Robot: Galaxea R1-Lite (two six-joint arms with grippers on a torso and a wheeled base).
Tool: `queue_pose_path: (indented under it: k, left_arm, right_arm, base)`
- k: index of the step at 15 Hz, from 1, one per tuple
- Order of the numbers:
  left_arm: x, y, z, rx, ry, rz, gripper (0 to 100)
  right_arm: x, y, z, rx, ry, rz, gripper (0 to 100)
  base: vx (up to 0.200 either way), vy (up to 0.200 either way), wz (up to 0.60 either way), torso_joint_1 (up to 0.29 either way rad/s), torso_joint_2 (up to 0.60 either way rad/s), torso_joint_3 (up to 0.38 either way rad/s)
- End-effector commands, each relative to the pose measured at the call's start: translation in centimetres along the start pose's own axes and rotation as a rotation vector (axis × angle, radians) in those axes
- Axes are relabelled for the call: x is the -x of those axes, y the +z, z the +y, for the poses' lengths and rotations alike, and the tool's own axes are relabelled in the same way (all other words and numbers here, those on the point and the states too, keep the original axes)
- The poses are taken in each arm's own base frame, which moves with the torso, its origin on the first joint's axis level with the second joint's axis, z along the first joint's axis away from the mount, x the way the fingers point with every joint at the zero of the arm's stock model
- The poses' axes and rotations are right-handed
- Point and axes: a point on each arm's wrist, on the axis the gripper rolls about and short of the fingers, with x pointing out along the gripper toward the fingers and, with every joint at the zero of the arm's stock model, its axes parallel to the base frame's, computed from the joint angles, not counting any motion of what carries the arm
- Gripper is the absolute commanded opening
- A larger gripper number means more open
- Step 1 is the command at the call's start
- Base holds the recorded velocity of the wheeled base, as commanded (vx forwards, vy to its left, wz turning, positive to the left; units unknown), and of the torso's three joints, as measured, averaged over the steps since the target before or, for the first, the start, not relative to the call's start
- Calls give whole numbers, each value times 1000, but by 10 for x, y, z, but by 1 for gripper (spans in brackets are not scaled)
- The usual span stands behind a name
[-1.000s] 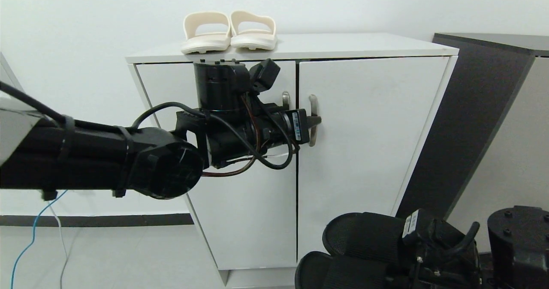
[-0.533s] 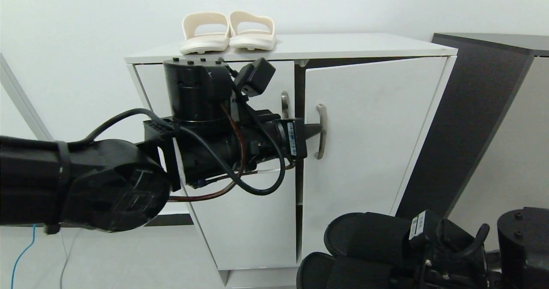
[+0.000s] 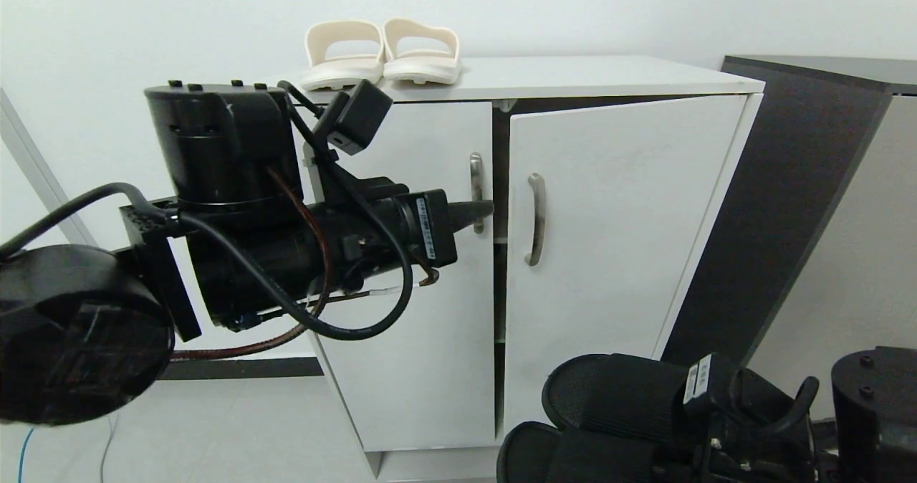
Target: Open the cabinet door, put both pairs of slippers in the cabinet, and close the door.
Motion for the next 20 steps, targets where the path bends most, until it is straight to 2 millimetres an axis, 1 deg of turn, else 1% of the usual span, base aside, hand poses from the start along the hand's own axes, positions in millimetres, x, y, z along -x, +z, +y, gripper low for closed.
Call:
queue_pose_path:
  k: [1,4,6,7,9,11,12,14,16,19,20]
  left_arm:
    - [-23,5,21,39,38,-11,0]
    - [-53,6,35,48,33,-24,0]
    - [-67,4,41,46,35,-28,0]
    - [-72,3,42,47,34,-27,0]
    - [-73,4,43,47,34,-31,0]
    - [-72,4,42,47,37,-32,0]
    - [-71,3,40,45,35,-29,0]
    - [-63,-4,29,46,16,-5,0]
    - [-55,-9,11,39,-35,8,0]
    - [-55,-18,-10,18,-120,-26,0]
    - [-57,-19,-12,16,-129,-32,0]
  right_arm:
    - [0,0,0,1,1,1,0]
    - [0,-3,1,3,3,9,0]
    - [0,-3,1,18,5,10,0]
    - [1,-3,1,20,5,10,0]
    - [1,-3,1,20,5,8,0]
    - [1,-3,1,20,5,12,0]
    - [1,-3,1,20,5,10,0]
    - [1,-4,1,19,5,13,0]
    - [0,-3,3,23,15,14,0]
    - [1,-3,4,26,21,12,0]
    - [1,-4,4,25,18,13,0]
  base:
    - [0,0,0,0,0,0]
    - [0,0,0,0,0,0]
    - [0,0,0,0,0,0]
    - [0,0,0,0,0,0]
    - [0,0,0,0,0,0]
    - [-200,0,0,-2,2,2]
    - [-200,0,0,2,7,2]
    - [-200,0,0,7,2,2]
    - [-200,0,0,2,0,5]
    - [-200,0,0,2,1,5]
    - [-200,0,0,2,2,2]
